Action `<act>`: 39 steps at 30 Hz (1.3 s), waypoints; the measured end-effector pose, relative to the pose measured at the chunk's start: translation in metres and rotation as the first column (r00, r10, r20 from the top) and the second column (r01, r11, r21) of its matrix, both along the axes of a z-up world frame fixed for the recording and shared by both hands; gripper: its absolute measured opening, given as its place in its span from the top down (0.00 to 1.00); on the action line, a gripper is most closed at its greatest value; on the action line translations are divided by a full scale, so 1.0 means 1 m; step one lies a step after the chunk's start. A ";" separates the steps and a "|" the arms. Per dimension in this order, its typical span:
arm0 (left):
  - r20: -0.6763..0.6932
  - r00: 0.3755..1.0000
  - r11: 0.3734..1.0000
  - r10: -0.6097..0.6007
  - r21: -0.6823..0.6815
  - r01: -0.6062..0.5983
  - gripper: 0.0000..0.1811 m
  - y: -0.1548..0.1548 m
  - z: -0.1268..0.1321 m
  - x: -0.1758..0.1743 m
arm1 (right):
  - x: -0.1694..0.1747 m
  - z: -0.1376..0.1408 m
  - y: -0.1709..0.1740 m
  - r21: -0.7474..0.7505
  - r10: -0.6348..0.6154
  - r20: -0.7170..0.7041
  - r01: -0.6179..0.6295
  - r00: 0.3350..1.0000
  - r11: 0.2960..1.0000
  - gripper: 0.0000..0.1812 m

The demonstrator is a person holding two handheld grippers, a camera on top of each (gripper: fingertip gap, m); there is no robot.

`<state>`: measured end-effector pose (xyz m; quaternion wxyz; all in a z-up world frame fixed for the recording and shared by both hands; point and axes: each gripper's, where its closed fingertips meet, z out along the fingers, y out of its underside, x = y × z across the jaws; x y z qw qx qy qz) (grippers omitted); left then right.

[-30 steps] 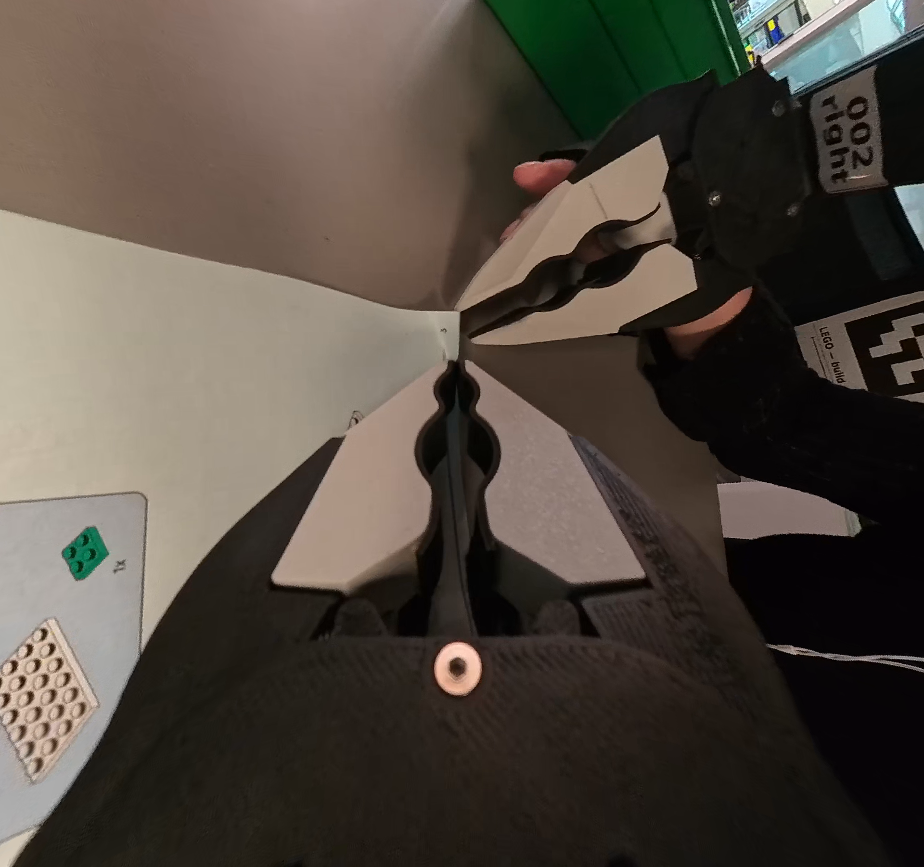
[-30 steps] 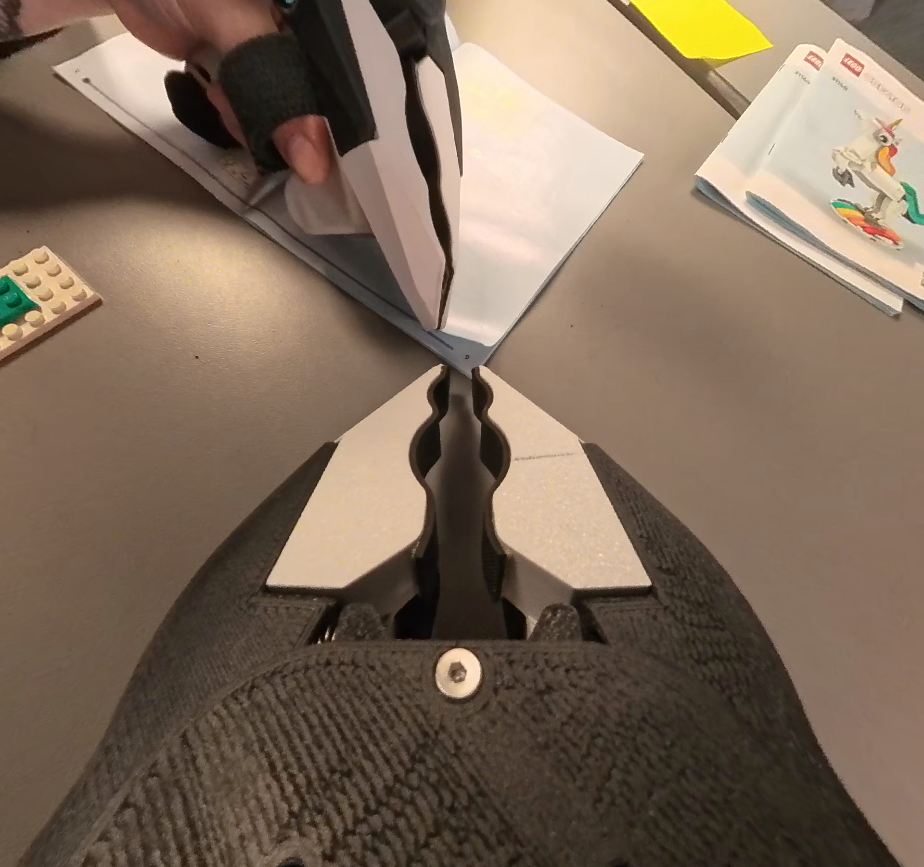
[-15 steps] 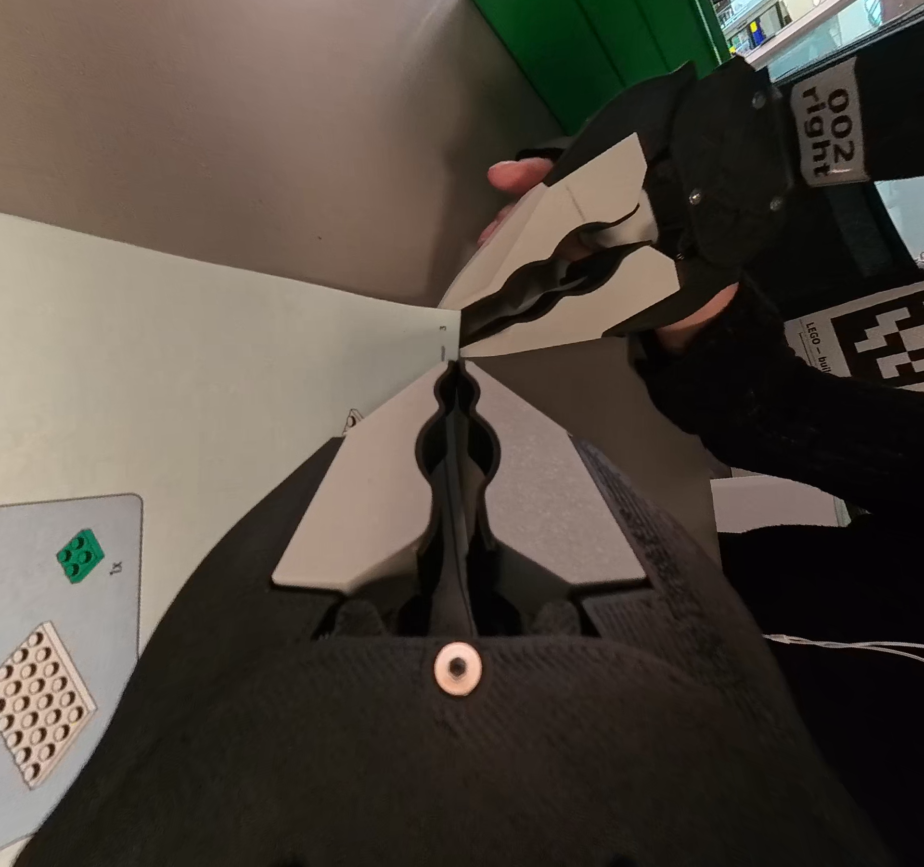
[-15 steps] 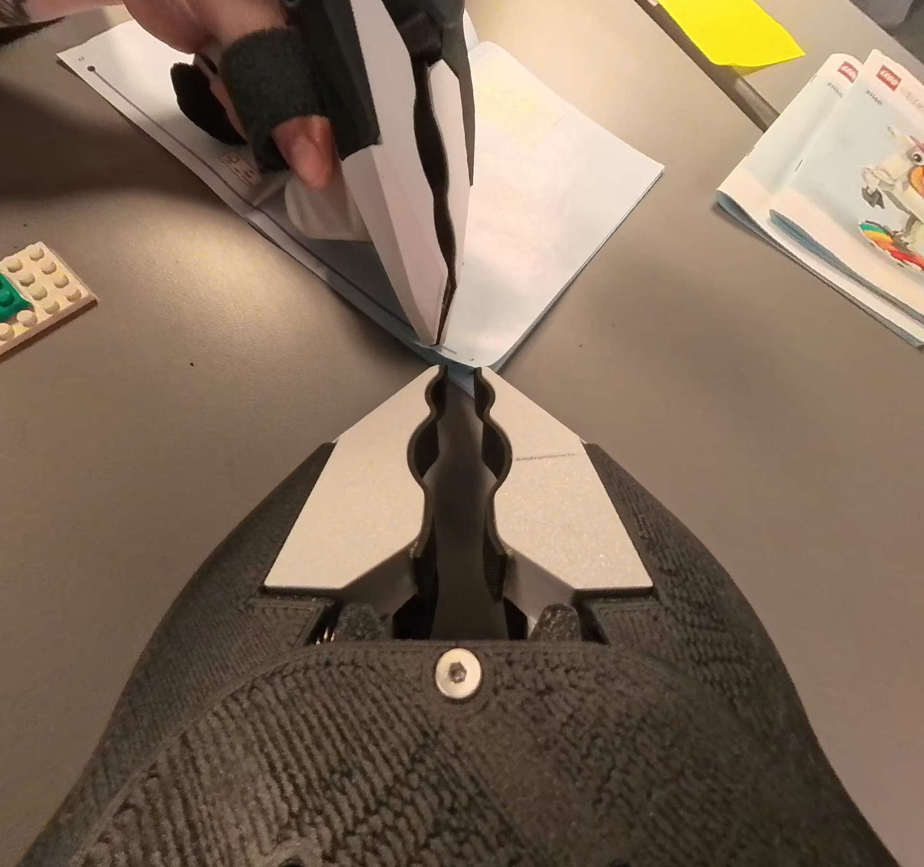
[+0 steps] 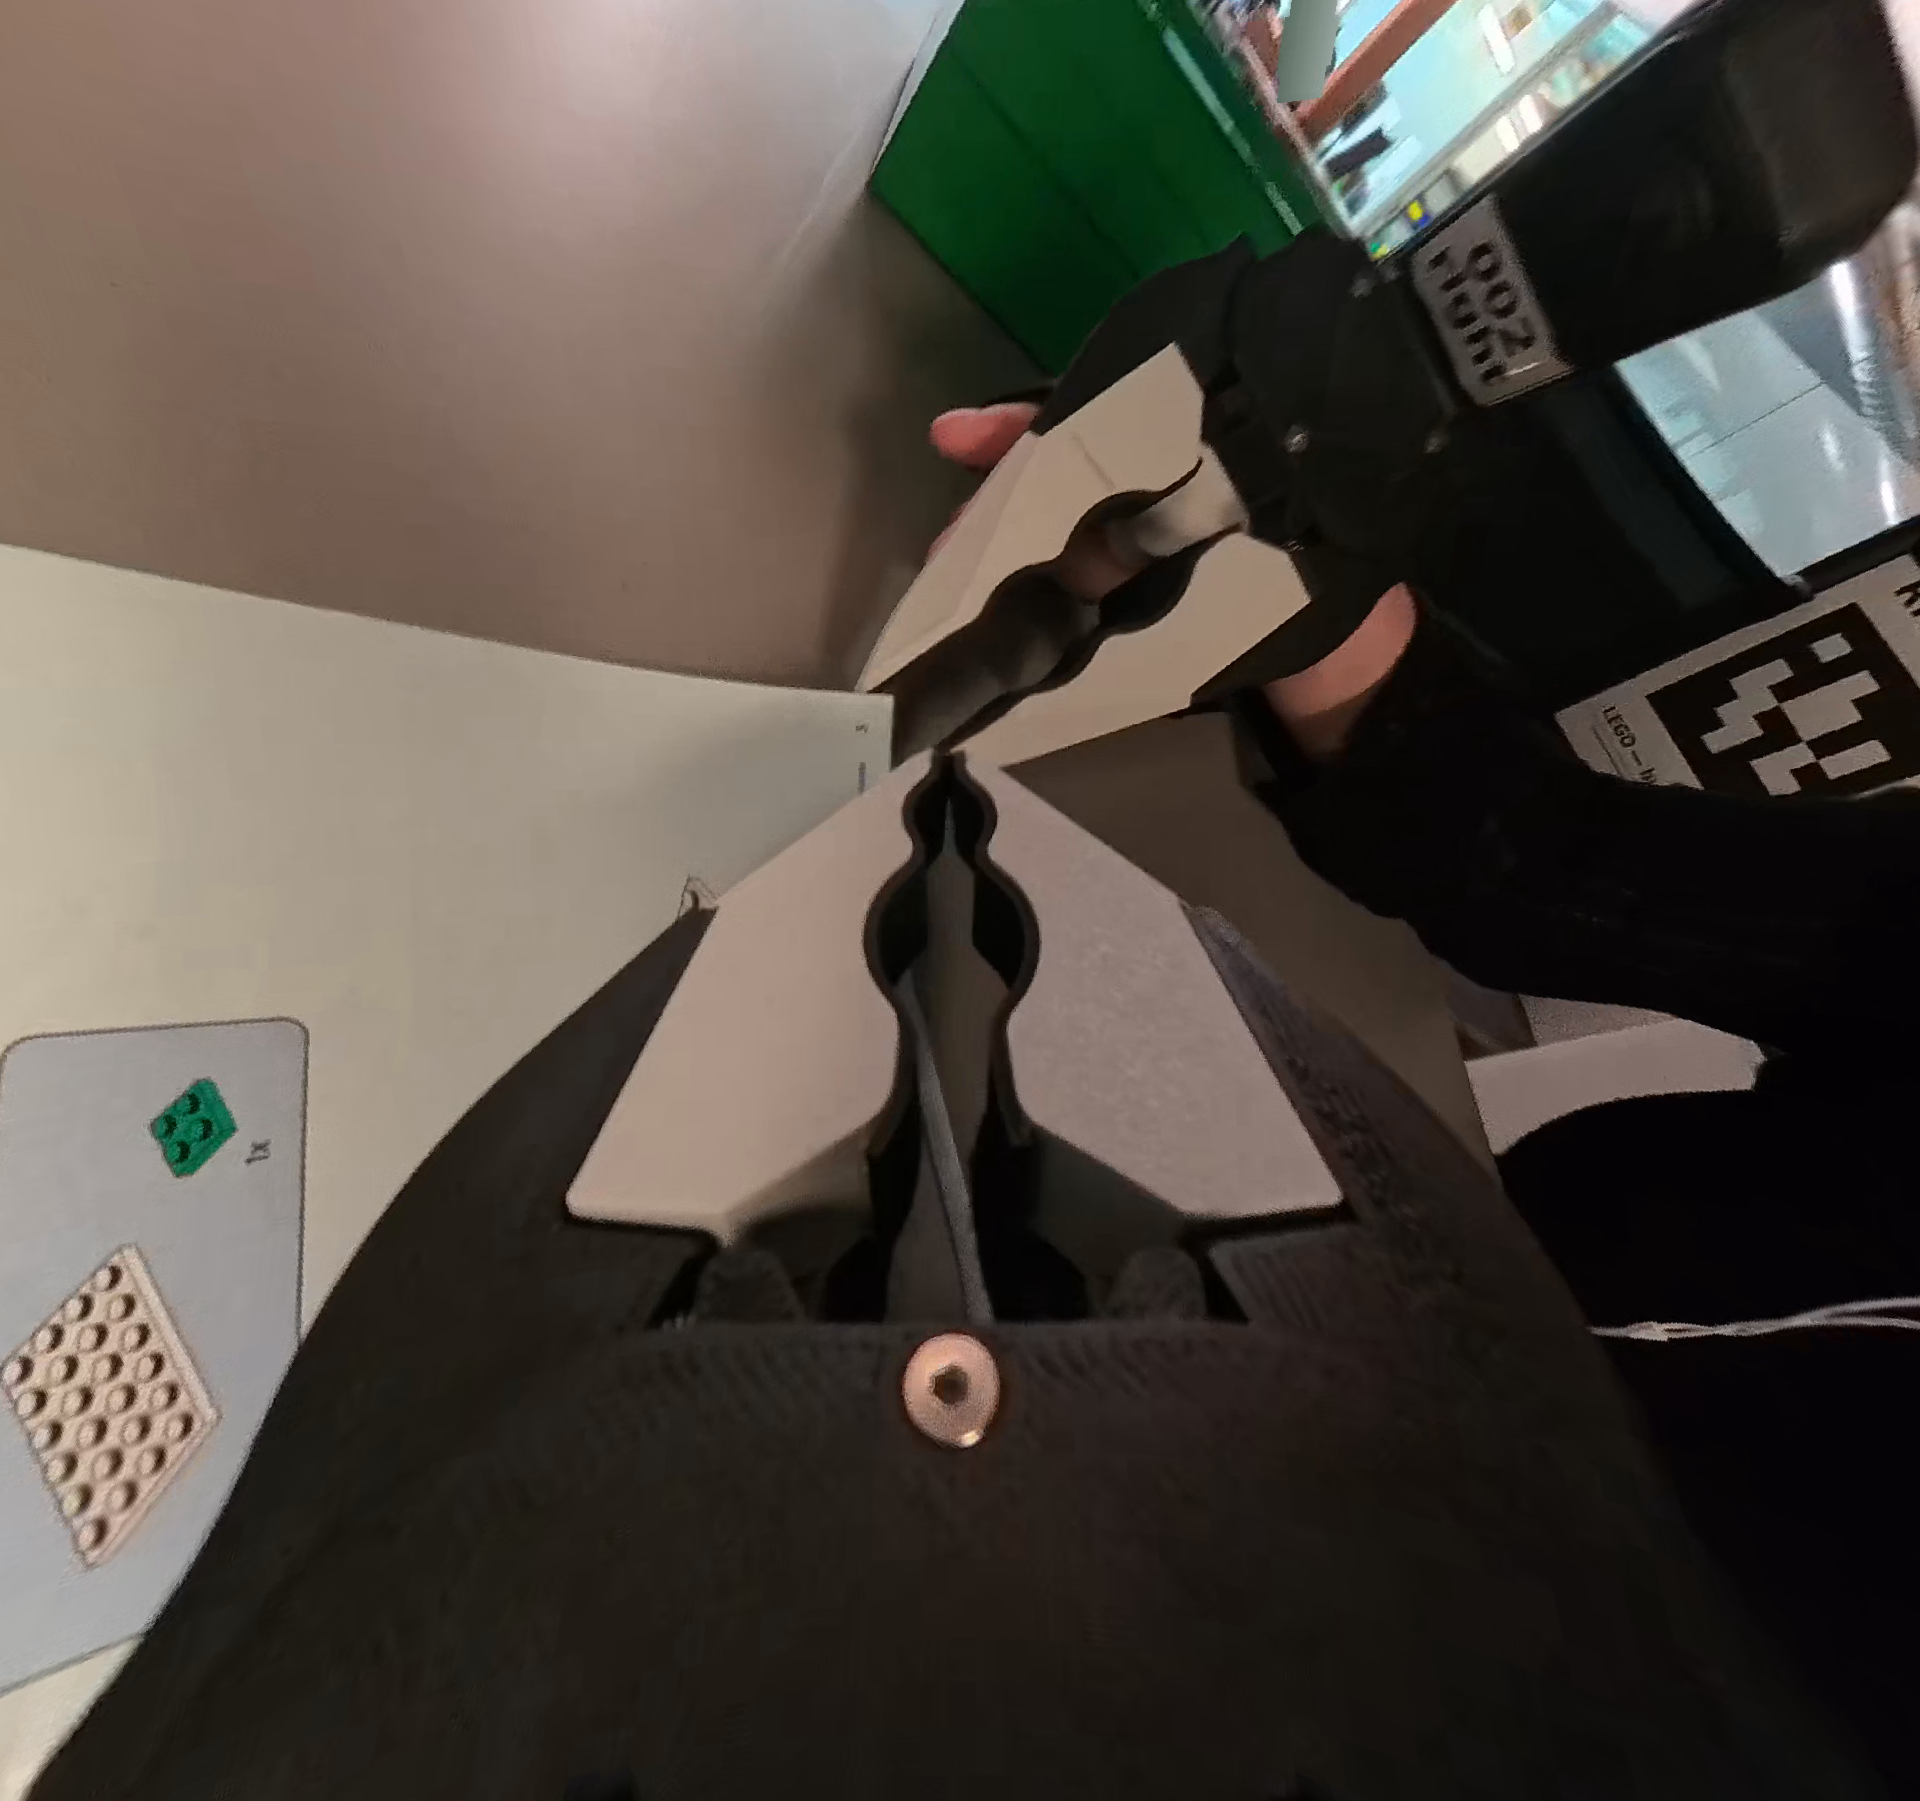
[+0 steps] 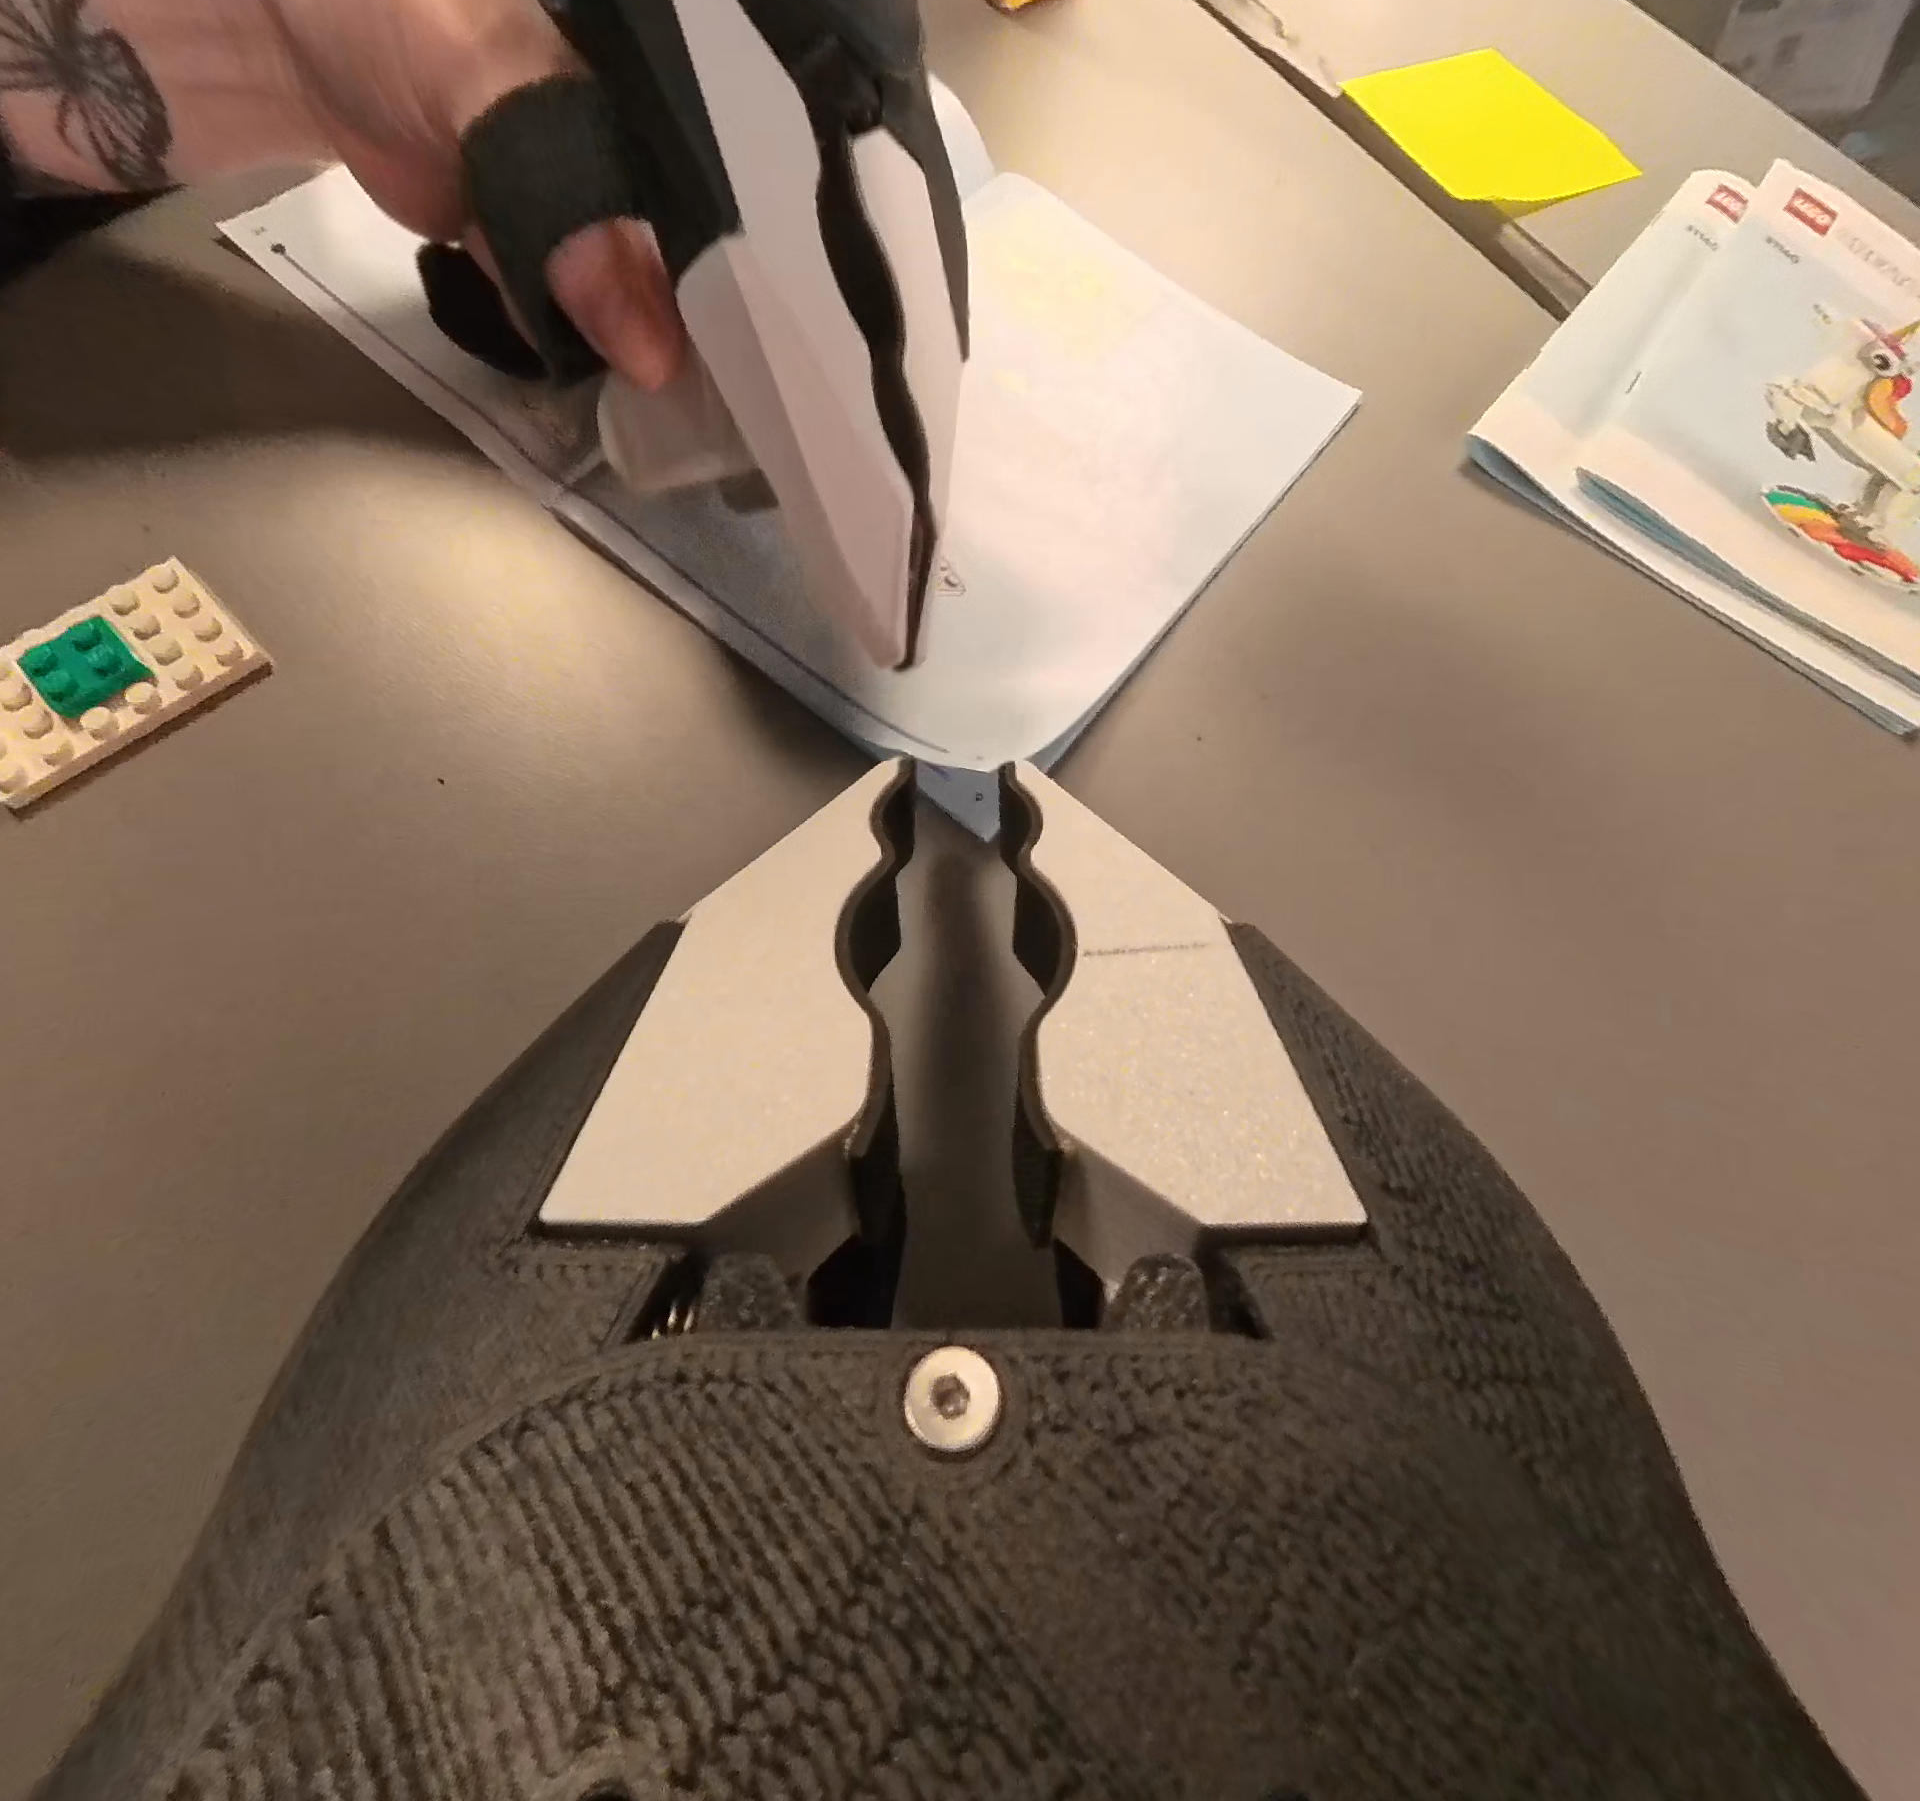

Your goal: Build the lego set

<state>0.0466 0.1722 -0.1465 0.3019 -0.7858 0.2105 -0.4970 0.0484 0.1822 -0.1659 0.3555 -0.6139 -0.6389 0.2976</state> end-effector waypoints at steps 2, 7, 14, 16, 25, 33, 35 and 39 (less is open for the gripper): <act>0.012 1.000 0.999 0.028 0.031 -0.028 1.00 0.002 0.004 -0.003 | 0.000 0.000 -0.002 0.011 0.010 0.000 -0.010 1.000 1.000 0.91; -0.023 0.998 0.998 0.061 0.029 -0.060 1.00 0.005 0.000 -0.006 | -0.005 0.004 -0.006 0.059 0.042 -0.026 -0.040 0.999 0.997 0.88; -0.013 0.998 0.998 0.062 0.022 -0.062 0.94 0.006 0.000 -0.006 | -0.011 0.007 -0.012 0.125 0.075 -0.041 -0.069 0.996 0.990 0.87; -0.005 0.999 0.998 0.054 0.021 -0.054 0.93 0.005 0.001 -0.005 | -0.013 0.008 -0.012 0.143 0.078 -0.051 -0.070 0.996 0.987 0.86; -0.007 0.999 0.999 0.049 0.010 -0.049 0.95 0.005 -0.001 -0.005 | -0.015 0.011 -0.015 0.181 0.093 -0.066 -0.080 0.993 0.980 0.86; -0.016 0.999 0.999 0.040 -0.006 -0.040 1.00 0.004 -0.004 -0.004 | -0.015 0.012 -0.015 0.180 0.093 -0.075 -0.079 0.993 0.981 0.86; -0.017 0.999 0.999 0.041 -0.011 -0.041 1.00 0.004 -0.004 -0.004 | -0.015 0.012 -0.015 0.179 0.094 -0.074 -0.080 0.993 0.981 0.86; -0.029 0.999 0.999 0.041 -0.020 -0.042 1.00 0.005 -0.006 -0.004 | -0.015 0.012 -0.015 0.179 0.096 -0.071 -0.082 0.993 0.980 0.86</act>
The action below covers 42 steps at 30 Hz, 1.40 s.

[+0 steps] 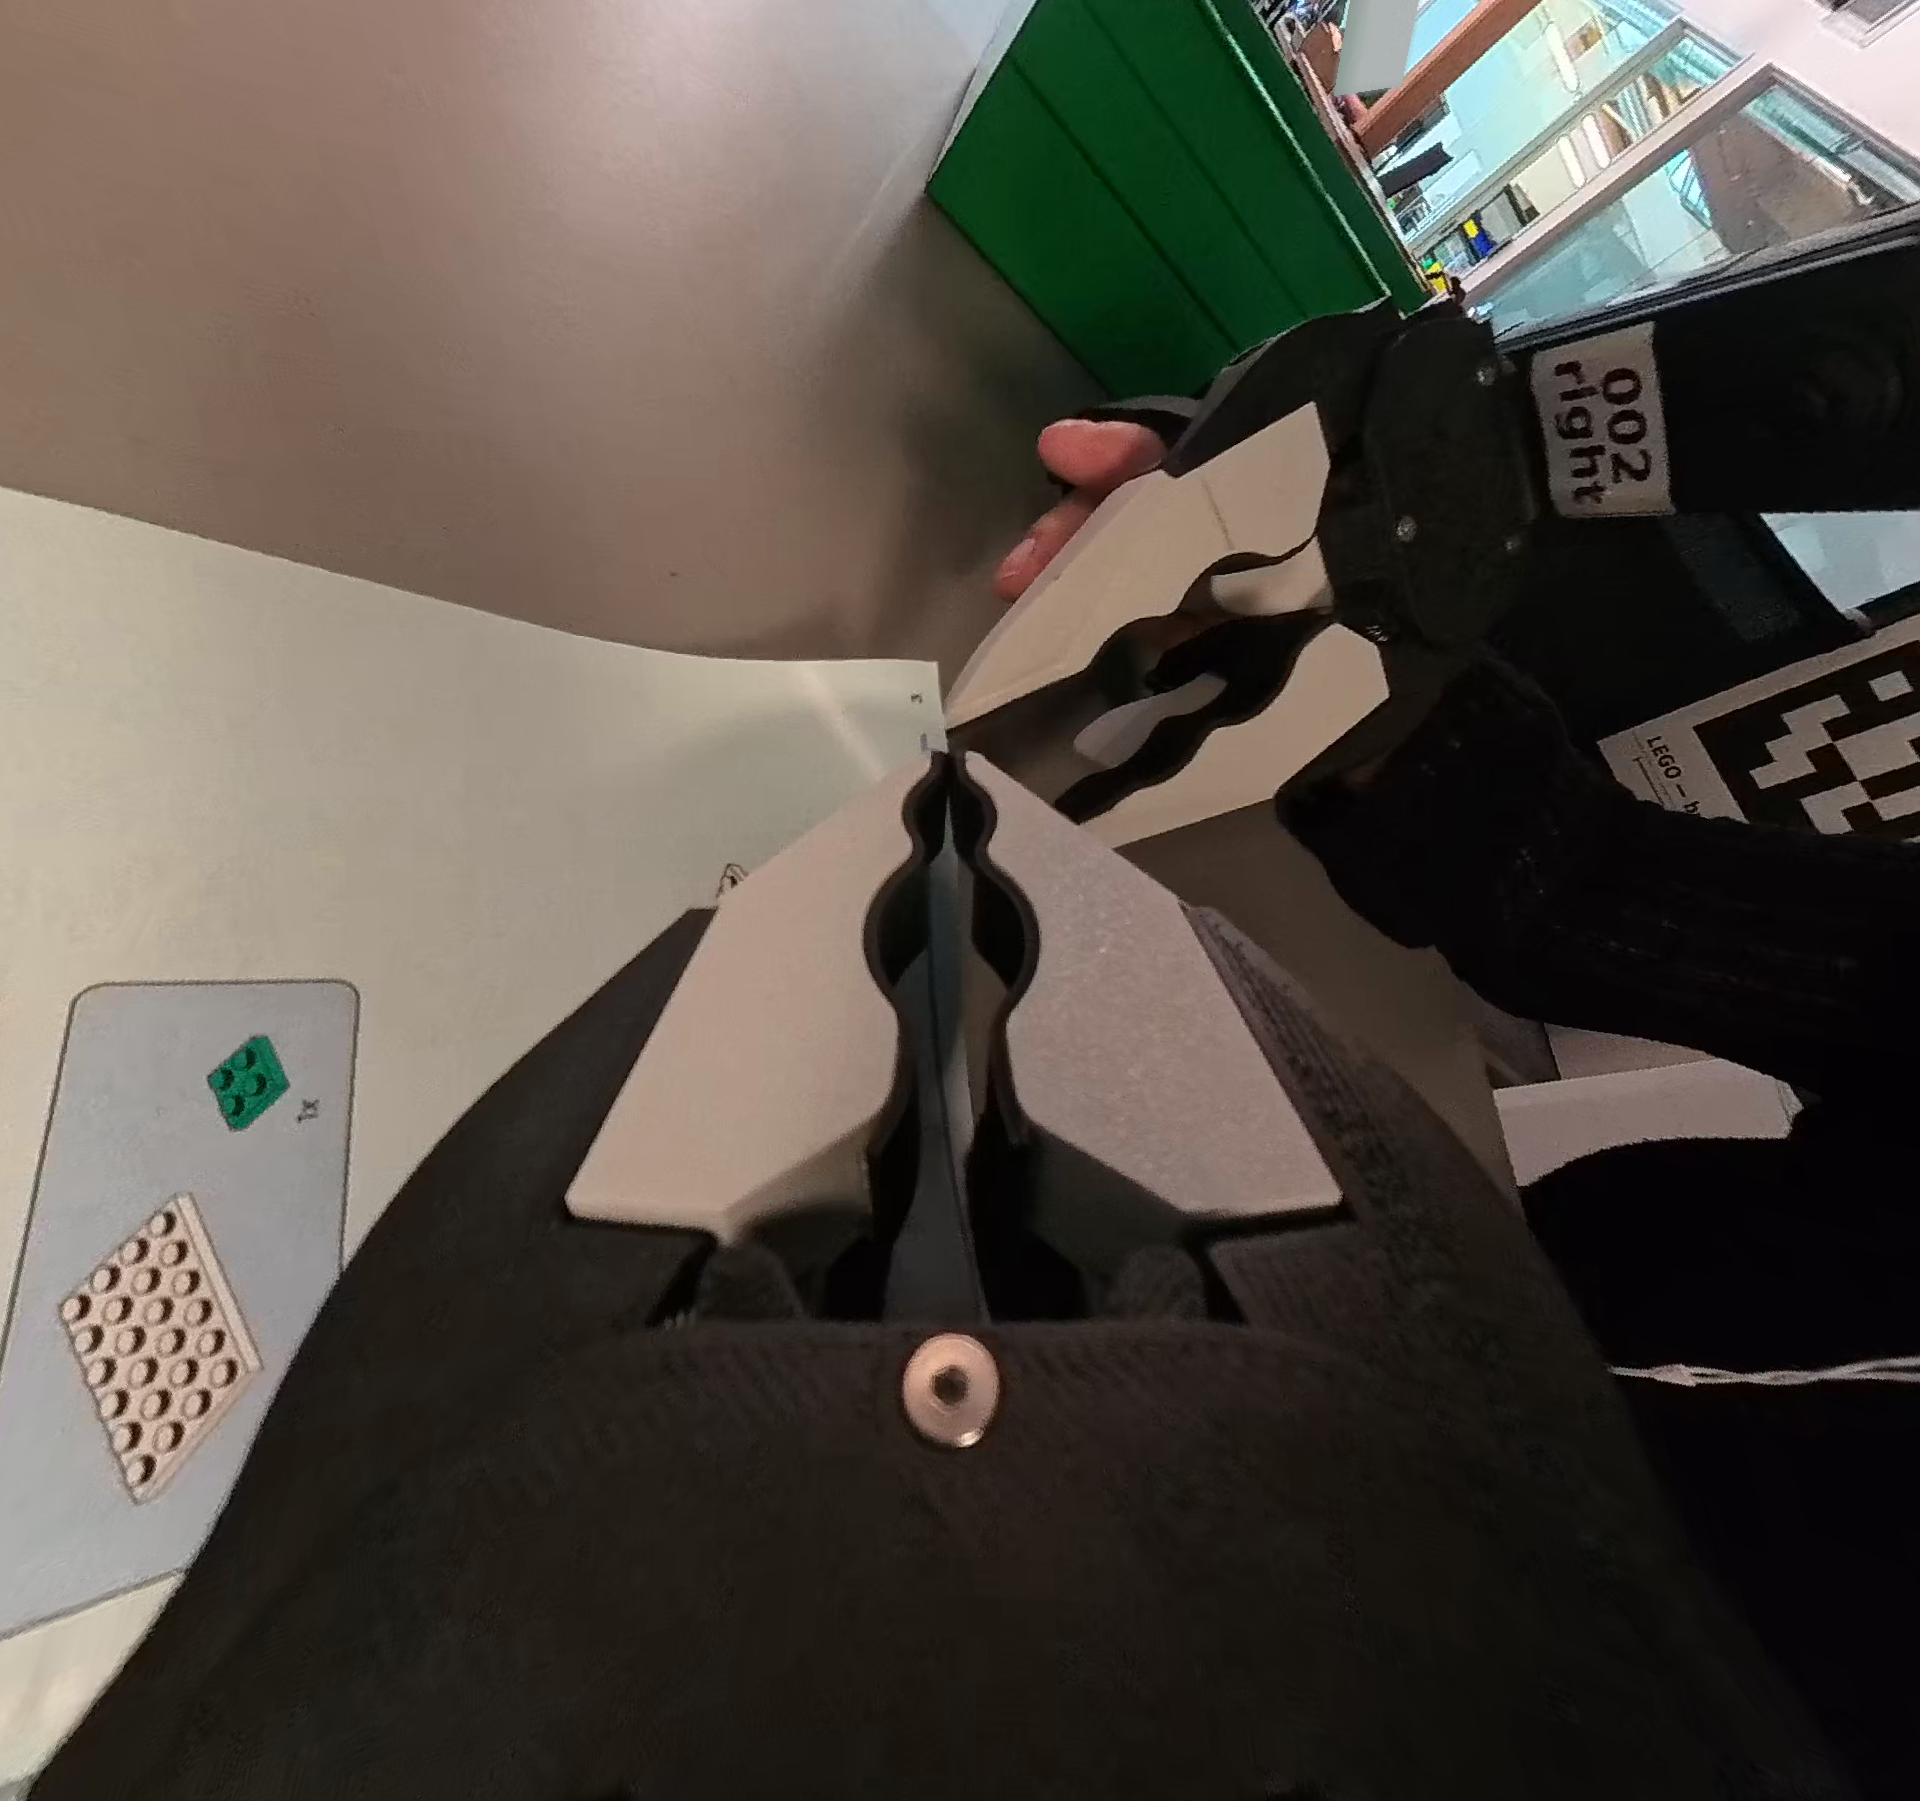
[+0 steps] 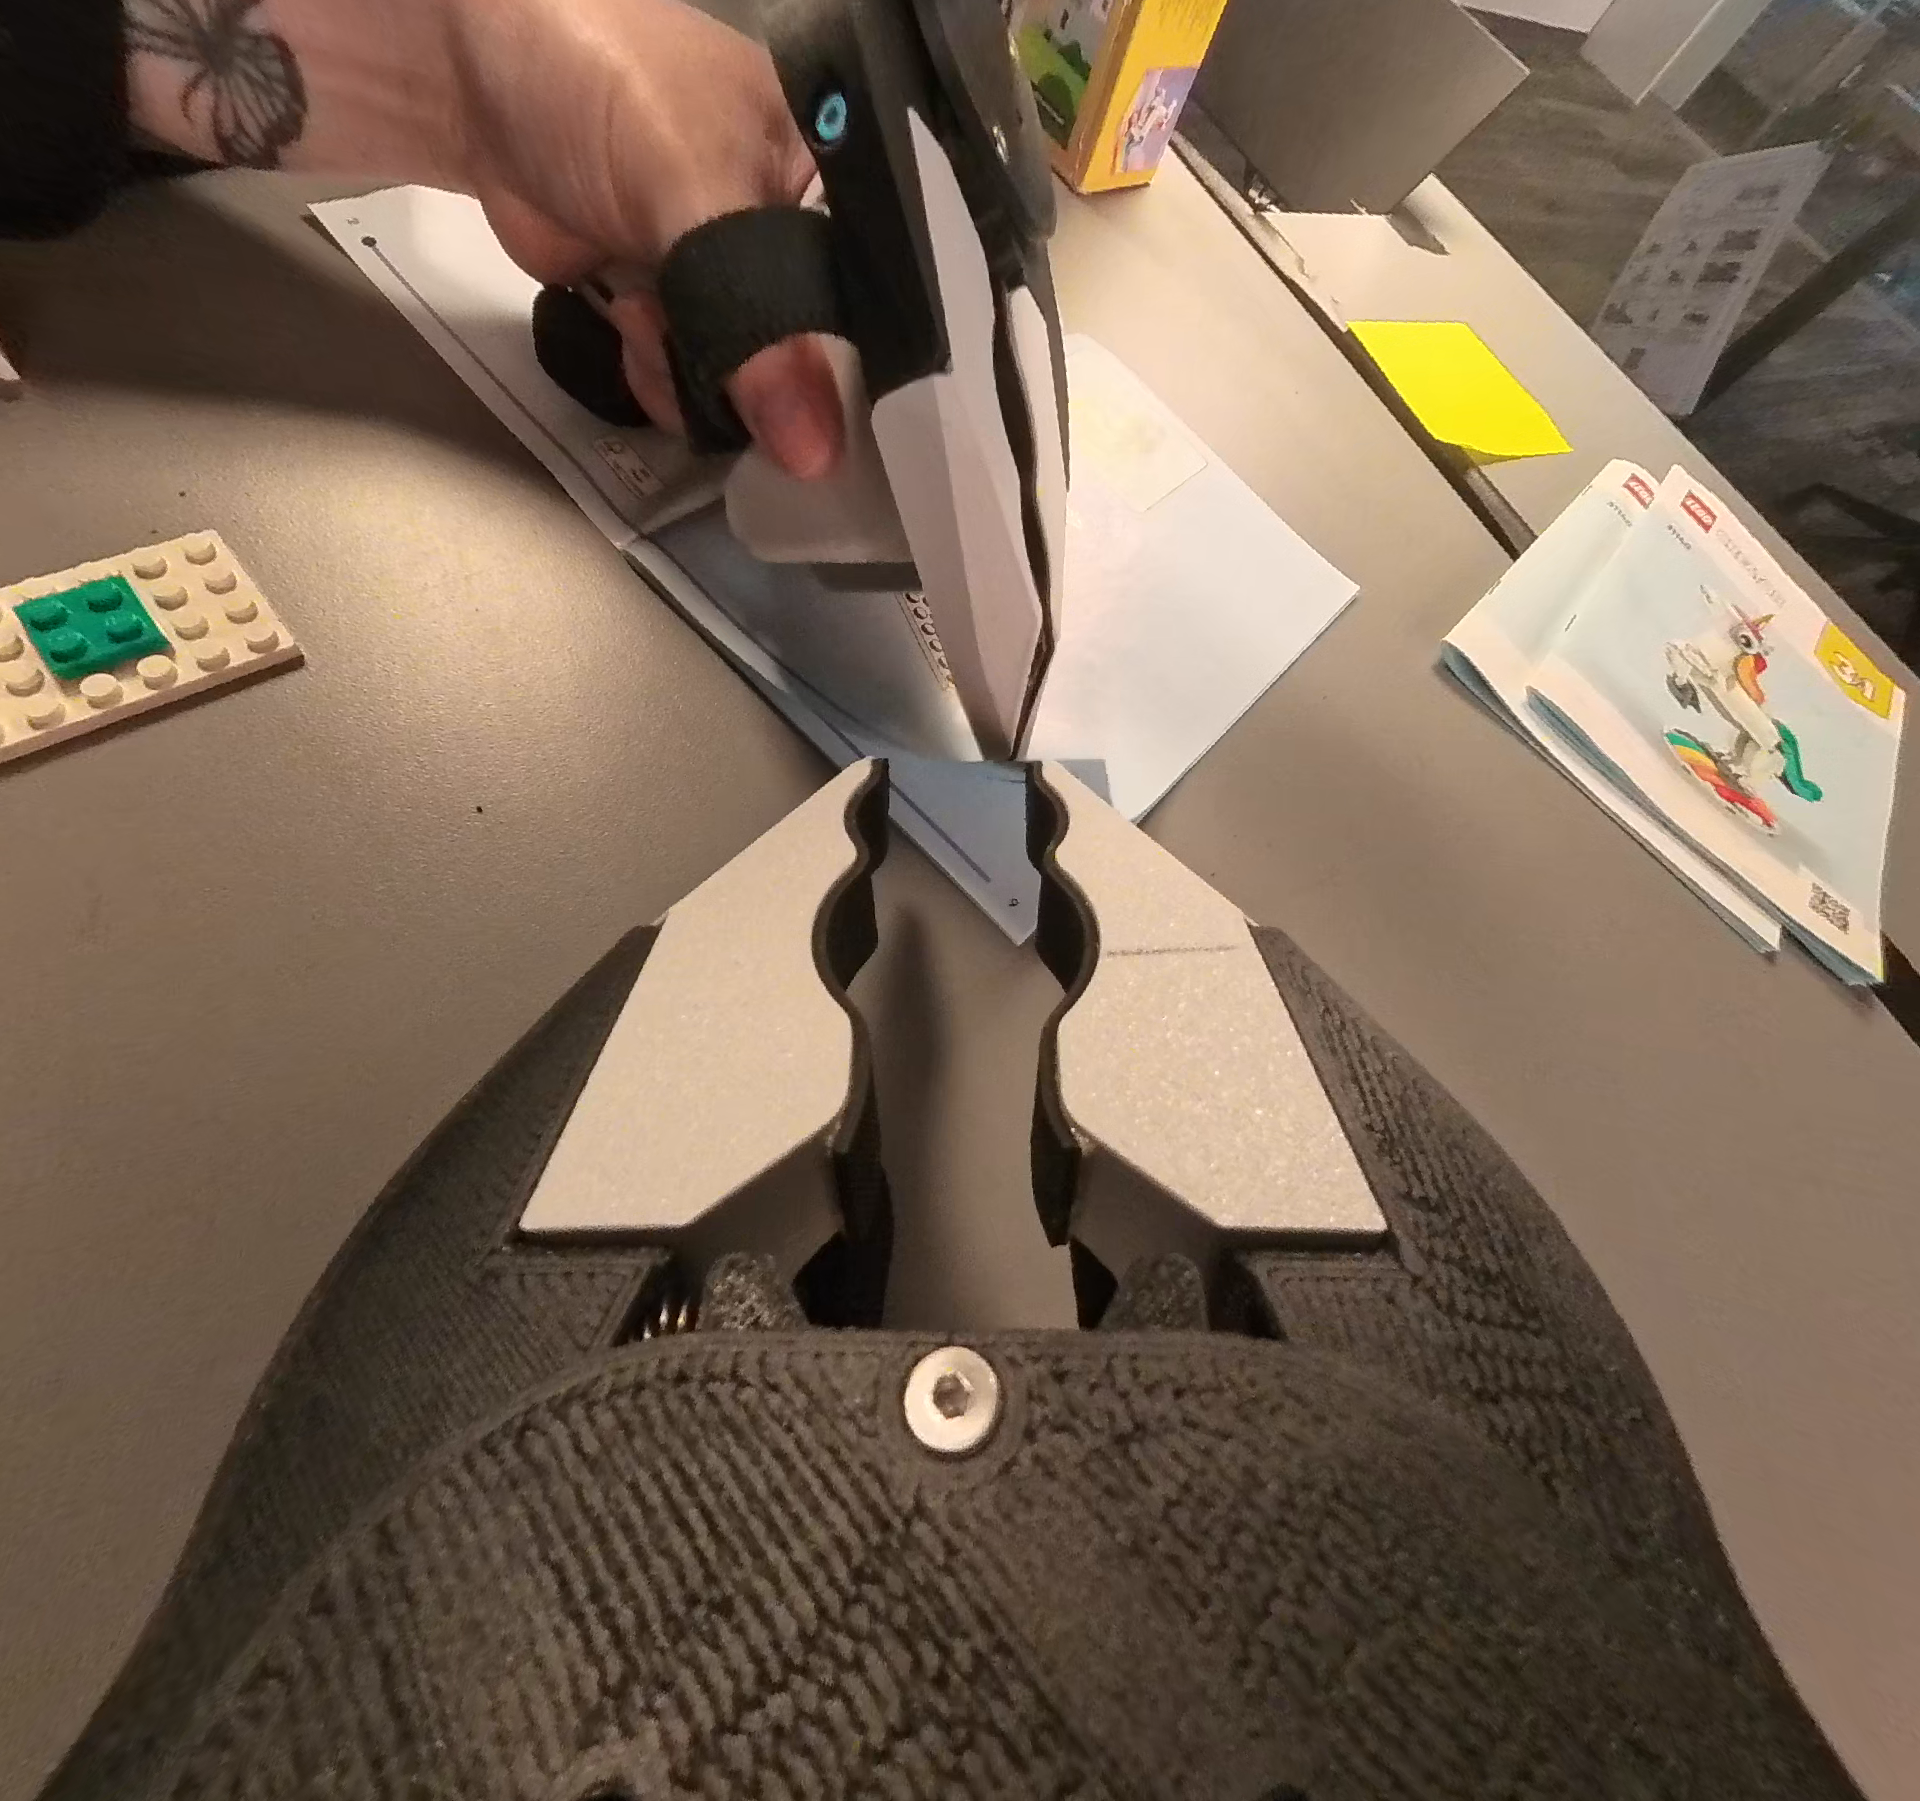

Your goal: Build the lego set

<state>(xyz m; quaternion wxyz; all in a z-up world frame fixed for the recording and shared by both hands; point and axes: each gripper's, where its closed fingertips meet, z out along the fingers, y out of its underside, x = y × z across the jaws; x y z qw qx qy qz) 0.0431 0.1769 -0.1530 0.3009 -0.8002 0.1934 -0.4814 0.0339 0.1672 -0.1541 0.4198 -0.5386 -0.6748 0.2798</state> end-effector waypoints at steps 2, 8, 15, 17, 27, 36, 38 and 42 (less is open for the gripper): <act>-0.012 1.000 1.000 -0.001 -0.003 0.001 1.00 0.000 -0.002 0.000 | 0.000 0.001 0.000 -0.003 -0.001 -0.005 0.001 1.000 1.000 0.86; -0.024 1.000 1.000 -0.014 -0.021 0.014 1.00 -0.001 -0.005 0.001 | 0.009 0.004 0.003 -0.071 -0.027 -0.019 0.025 0.999 0.997 0.86; -0.007 0.999 0.999 -0.034 -0.028 0.034 1.00 -0.003 -0.003 0.002 | 0.012 -0.003 0.004 -0.095 -0.030 0.026 0.032 0.999 0.995 0.85; -0.004 0.999 0.999 -0.036 -0.028 0.036 1.00 -0.004 -0.003 0.002 | 0.012 -0.006 0.004 -0.090 -0.028 0.046 0.032 0.999 0.995 0.85; 0.058 0.995 0.997 -0.078 -0.001 0.078 1.00 -0.011 0.007 -0.001 | -0.002 -0.010 0.019 -0.062 -0.140 0.072 0.145 0.988 0.988 0.96; 0.204 0.979 0.956 0.003 0.286 -0.063 1.00 -0.033 0.076 -0.028 | -0.033 -0.001 -0.001 -0.042 -0.101 0.010 0.101 0.995 0.994 0.98; 0.206 0.974 0.914 0.094 0.369 -0.166 1.00 -0.041 0.088 -0.044 | -0.044 0.003 -0.009 -0.028 -0.071 -0.015 0.071 0.997 0.997 0.98; 0.194 0.916 0.773 0.352 0.492 -0.402 1.00 -0.061 0.098 -0.083 | -0.066 0.002 -0.026 0.028 -0.015 -0.015 0.015 1.000 0.999 0.98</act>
